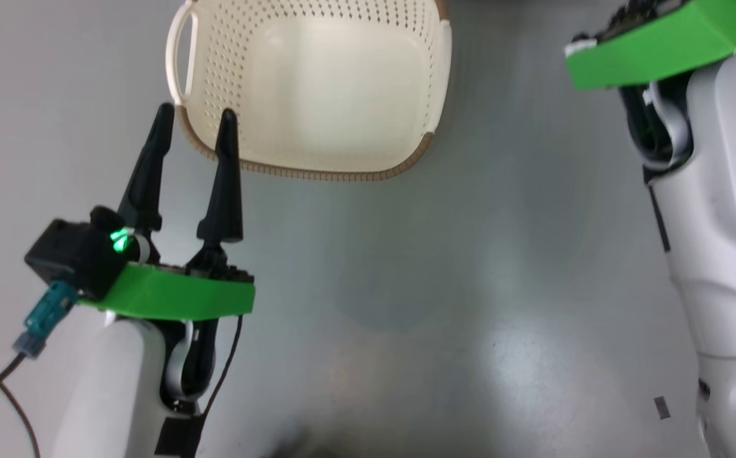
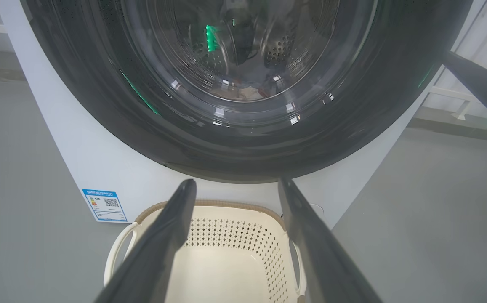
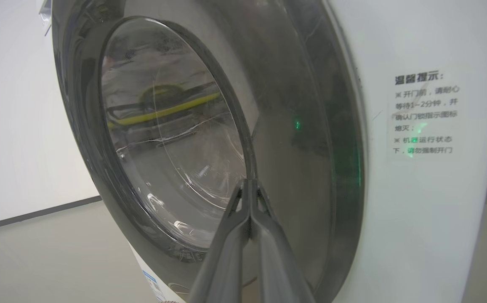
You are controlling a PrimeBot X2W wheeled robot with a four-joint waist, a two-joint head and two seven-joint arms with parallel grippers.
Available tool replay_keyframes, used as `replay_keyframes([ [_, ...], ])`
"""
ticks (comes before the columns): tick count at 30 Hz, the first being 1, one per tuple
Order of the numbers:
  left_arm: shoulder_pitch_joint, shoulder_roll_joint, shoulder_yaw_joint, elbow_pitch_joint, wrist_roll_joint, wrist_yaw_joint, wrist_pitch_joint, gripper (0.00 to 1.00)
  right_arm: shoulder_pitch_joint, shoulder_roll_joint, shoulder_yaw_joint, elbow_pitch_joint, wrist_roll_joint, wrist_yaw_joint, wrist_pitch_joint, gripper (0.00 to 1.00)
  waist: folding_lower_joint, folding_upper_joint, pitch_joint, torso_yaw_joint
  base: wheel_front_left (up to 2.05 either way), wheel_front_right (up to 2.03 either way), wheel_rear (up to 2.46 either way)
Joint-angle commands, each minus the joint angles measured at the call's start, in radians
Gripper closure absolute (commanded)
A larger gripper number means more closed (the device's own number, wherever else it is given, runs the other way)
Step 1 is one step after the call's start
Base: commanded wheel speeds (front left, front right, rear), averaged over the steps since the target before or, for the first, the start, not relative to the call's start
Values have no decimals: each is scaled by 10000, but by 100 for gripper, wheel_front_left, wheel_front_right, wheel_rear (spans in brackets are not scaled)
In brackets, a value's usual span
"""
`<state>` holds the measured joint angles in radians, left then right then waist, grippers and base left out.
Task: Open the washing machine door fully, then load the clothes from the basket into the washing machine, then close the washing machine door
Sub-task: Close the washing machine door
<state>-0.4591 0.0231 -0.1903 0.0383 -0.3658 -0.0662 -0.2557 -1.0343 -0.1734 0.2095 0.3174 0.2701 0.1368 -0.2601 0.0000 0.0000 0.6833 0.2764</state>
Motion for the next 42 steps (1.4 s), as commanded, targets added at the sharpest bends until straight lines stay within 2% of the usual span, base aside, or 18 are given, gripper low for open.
replay_keyframes([
  [1,449,271,472,-216,186,-12,-61,0,584,291,250,-317,308,-61,-17,100,0,0,-406,-227,0,0,0],
  [10,958,271,1062,-237,622,-181,-61,0,1686,38,734,-572,645,-61,-17,100,0,0,-1071,-572,0,0,0],
  [21,1648,271,1566,-279,859,-276,-61,0,2951,3,854,-729,910,-61,-17,100,0,0,-2074,-969,0,0,0],
  [42,3314,271,2709,-264,1386,-428,-61,0,5435,96,-60,-1029,899,-61,-17,100,0,0,-4029,-2019,0,0,0],
])
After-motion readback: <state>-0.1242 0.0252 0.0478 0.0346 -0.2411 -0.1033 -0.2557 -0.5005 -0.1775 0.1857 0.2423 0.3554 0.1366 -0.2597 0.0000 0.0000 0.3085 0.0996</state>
